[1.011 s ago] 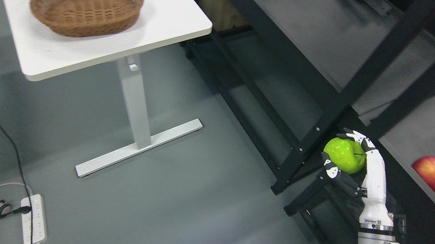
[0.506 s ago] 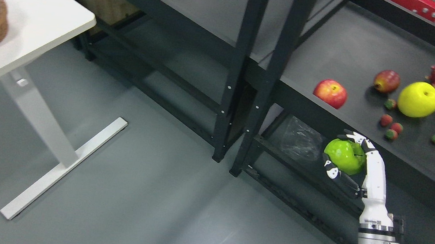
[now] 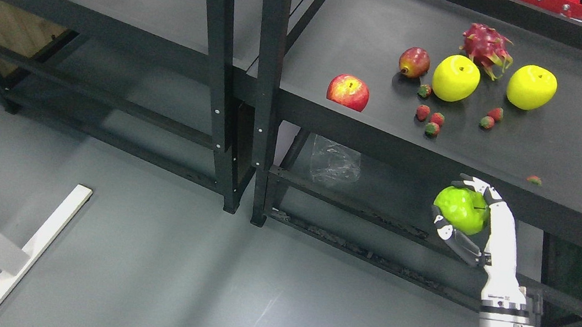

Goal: Place green apple on left shelf middle layer
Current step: 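Turn and drive to the black fruit shelf holding the apple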

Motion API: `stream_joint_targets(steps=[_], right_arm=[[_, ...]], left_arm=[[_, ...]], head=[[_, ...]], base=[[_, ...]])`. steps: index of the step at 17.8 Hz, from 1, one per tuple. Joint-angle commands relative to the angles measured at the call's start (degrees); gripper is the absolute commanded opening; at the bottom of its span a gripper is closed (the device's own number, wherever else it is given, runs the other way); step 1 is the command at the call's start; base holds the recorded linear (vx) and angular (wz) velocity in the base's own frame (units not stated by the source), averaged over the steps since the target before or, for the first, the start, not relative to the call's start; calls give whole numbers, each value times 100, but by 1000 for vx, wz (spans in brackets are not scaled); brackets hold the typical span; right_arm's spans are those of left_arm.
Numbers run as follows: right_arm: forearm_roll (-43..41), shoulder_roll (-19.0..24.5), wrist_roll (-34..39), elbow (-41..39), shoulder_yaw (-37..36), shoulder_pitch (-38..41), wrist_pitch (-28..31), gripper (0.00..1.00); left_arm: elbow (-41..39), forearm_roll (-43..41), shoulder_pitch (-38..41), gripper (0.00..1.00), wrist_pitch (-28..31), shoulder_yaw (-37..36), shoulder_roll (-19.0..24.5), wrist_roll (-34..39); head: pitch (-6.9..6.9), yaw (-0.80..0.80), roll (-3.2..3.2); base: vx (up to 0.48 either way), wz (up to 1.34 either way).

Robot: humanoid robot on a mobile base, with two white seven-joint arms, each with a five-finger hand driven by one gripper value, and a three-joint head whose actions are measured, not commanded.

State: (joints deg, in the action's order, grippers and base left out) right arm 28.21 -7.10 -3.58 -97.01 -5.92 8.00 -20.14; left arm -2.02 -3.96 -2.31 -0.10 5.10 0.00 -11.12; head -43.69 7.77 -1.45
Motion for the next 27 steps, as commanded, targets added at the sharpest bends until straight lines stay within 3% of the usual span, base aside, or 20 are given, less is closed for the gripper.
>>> stream_joint_targets(steps=[1, 14, 27], right_arm=[[0, -2, -11, 6, -6, 0, 71, 2], [0, 16, -2, 15, -67, -70, 142, 2], [0, 7, -2, 50, -58, -79, 150, 2]], left_arm=[[0, 0, -6, 100, -7, 0, 100, 5], [0, 0, 3, 100, 1, 0, 100, 5], [0, 0, 3, 100, 1, 0, 100, 5]], head=[[0, 0, 0], [1, 0, 0], [2, 0, 0]], base=[[57, -324], [97, -304], [257, 43]])
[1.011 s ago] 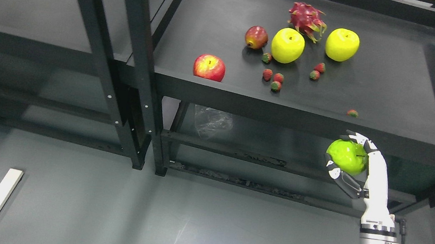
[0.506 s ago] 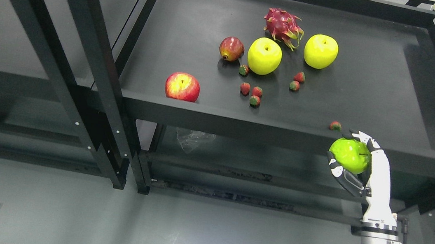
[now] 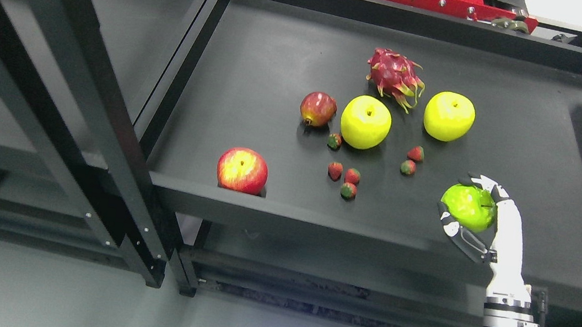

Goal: Place green apple on left shelf middle layer
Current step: 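Turn and drive to the black fruit shelf holding the apple, then lower the green apple onto the shelf layer near the yellow pear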

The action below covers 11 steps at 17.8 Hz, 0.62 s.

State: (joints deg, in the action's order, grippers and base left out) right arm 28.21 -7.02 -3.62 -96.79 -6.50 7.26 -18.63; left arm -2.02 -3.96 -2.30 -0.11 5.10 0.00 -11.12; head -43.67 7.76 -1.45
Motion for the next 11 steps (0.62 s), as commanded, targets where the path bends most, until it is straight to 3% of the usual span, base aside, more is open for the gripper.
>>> stream_joint_targets(steps=[1, 11], right_arm=[[1, -2, 1, 37, -1, -5, 0, 2], [1, 7, 1, 73, -1, -5, 0, 2]], left_arm=[[0, 0, 2, 100, 3, 0, 100, 4], [0, 0, -7, 100, -6, 0, 100, 4]], head=[[0, 0, 0], [0, 0, 0]], base=[[260, 12], [188, 10]])
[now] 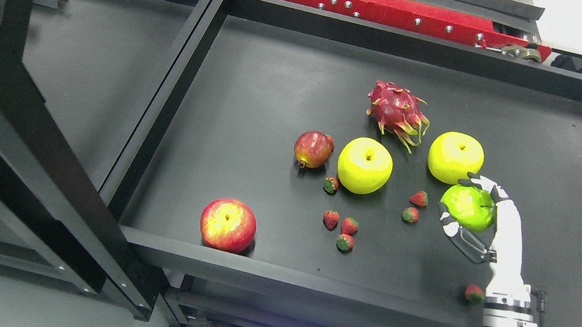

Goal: Place green apple on left shelf middle layer
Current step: 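Lower the green apple onto the shelf layer near the yellow pear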

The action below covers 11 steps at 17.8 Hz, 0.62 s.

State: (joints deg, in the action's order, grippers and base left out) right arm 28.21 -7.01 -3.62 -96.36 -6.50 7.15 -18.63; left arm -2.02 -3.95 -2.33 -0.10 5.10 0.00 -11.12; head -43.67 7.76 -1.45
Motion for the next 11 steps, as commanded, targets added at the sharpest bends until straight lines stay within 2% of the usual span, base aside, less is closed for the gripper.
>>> stream_joint_targets(steps=[1, 5, 6, 7, 8, 9, 10, 11], right_arm=[[0, 7, 1, 30, 0, 5, 0, 2], [0, 24, 1, 30, 0, 14, 0, 4], [0, 42, 1, 30, -9, 40, 35, 12], [-9, 77, -16, 30, -18, 49, 166, 25], [-18, 86, 1, 30, 0, 32, 306, 62], [-26, 77, 19, 30, 8, 32, 325, 76], [-44, 69, 19, 21, 26, 40, 299, 80], [-88, 51, 28, 21, 70, 32, 281, 100]], left_arm=[[0, 0, 4, 100, -8, 0, 100, 4], [0, 0, 4, 100, 1, 0, 100, 4], [0, 0, 4, 100, -8, 0, 100, 4], [0, 0, 4, 100, 1, 0, 100, 4], [0, 0, 4, 100, 1, 0, 100, 4], [0, 0, 4, 100, -8, 0, 100, 4], [0, 0, 4, 100, -8, 0, 100, 4], [0, 0, 4, 100, -8, 0, 100, 4]], head=[[0, 0, 0], [0, 0, 0], [0, 0, 0], [0, 0, 0], [0, 0, 0], [0, 0, 0], [0, 0, 0], [0, 0, 0]], base=[[103, 14], [62, 13], [42, 0], [22, 1], [13, 0], [13, 0], [0, 0], [0, 0]])
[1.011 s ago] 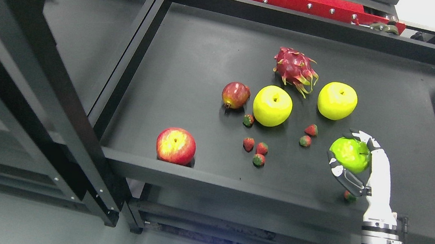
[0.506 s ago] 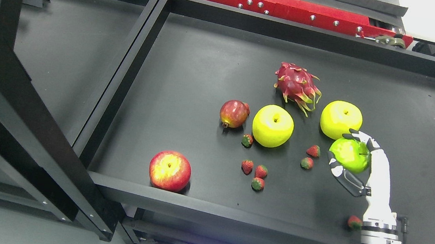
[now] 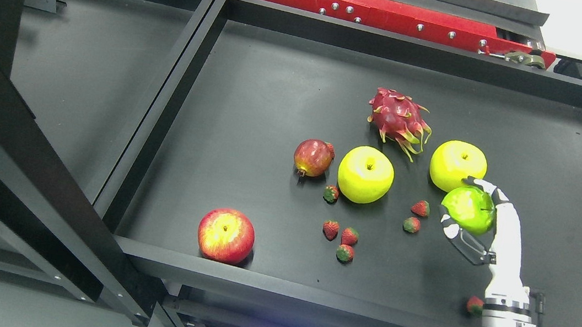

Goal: Place green apple on left shelf middle layer
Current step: 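Lower the green apple onto the shelf layer near the yellow pear, then open the right hand and withdraw it from the green apple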

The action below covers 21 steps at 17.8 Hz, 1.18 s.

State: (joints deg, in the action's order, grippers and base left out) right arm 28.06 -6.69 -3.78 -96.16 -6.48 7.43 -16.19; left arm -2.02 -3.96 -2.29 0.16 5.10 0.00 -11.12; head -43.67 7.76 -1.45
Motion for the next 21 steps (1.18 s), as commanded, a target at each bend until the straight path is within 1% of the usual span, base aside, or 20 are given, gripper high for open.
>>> stream_joint_targets(steps=[1, 5, 12, 14, 15, 18, 20, 21], right_arm=[[-72, 19, 44, 1, 77, -5, 37, 100], [-133, 71, -9, 1, 60, -14, 37, 100], [-1512, 133, 35, 10, 51, 30, 10, 100], [-1995, 281, 35, 10, 42, 126, 63, 100], [-2162, 378, 35, 10, 42, 188, 98, 100], [-2489, 569, 35, 10, 33, 258, 607, 100], [-2603, 569, 17, 10, 120, 294, 687, 100], [-2691, 569, -9, 1, 295, 329, 687, 100]], left_arm=[[0, 0, 1, 100, -25, 0, 100, 5], [0, 0, -8, 100, -34, 0, 100, 5], [0, 0, 1, 100, -25, 0, 100, 5], [0, 0, 0, 100, -34, 0, 100, 5], [0, 0, 1, 100, -25, 0, 100, 5], [0, 0, 1, 100, -34, 0, 100, 5], [0, 0, 1, 100, -25, 0, 100, 5], [0, 0, 1, 100, -25, 0, 100, 5]], head=[[0, 0, 0], [0, 0, 0], [0, 0, 0], [0, 0, 0], [0, 0, 0], [0, 0, 0], [0, 0, 0], [0, 0, 0]], base=[[0, 0], [0, 0], [0, 0], [0, 0], [0, 0], [0, 0], [0, 0], [0, 0]])
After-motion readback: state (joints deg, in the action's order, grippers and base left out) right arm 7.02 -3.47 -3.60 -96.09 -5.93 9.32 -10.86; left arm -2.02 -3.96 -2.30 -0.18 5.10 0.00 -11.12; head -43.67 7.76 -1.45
